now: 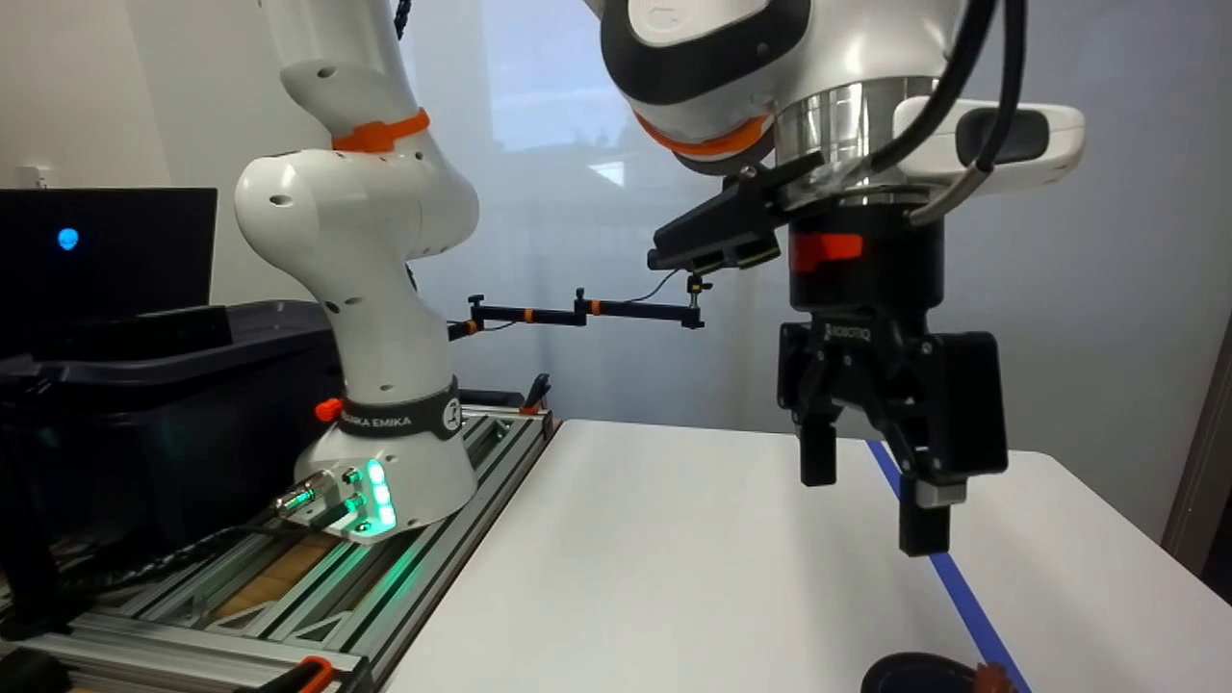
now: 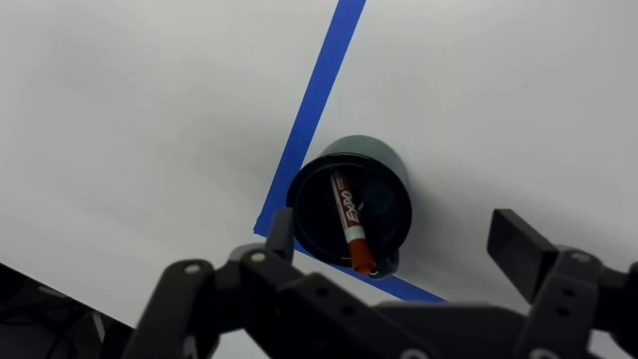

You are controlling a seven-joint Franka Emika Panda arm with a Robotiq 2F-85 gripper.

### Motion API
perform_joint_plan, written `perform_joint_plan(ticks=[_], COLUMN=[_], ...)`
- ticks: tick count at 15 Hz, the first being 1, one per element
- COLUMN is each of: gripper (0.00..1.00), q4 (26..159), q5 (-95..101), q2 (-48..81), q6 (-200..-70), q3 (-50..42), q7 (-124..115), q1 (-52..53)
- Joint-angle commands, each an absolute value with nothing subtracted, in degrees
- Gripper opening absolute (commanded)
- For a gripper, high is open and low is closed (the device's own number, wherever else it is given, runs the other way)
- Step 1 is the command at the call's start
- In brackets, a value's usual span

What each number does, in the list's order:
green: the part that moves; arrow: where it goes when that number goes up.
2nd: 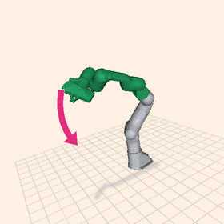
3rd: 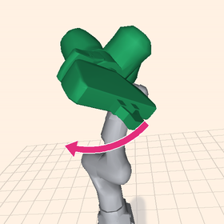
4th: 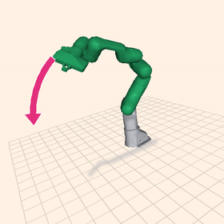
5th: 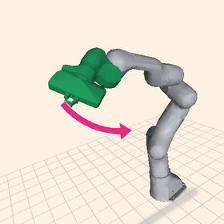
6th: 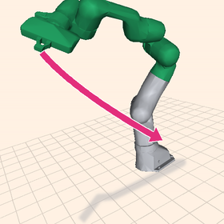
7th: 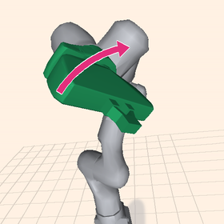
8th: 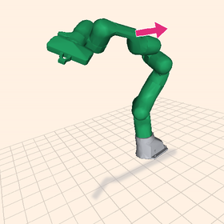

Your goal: Take the marker out of the cup

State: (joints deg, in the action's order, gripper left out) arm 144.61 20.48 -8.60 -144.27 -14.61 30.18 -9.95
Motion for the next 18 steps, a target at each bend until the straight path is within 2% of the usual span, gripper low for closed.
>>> perform_joint_plan(ticks=[1, 6, 13, 18], gripper=[1.00, 1.00, 1.00, 1.00], q4=[144.74, 145.15, 140.36, 136.88], q5=[16.60, -2.66, -30.44, -28.60], q2=[-4.93, -0.43, 1.13, 6.39], q6=[-152.87, -162.83, -154.29, -148.24], q3=[-15.44, -14.39, -14.28, -18.40], q7=[38.28, 57.82, 87.44, 94.62], q1=[-9.42, -8.52, -8.79, -12.98])
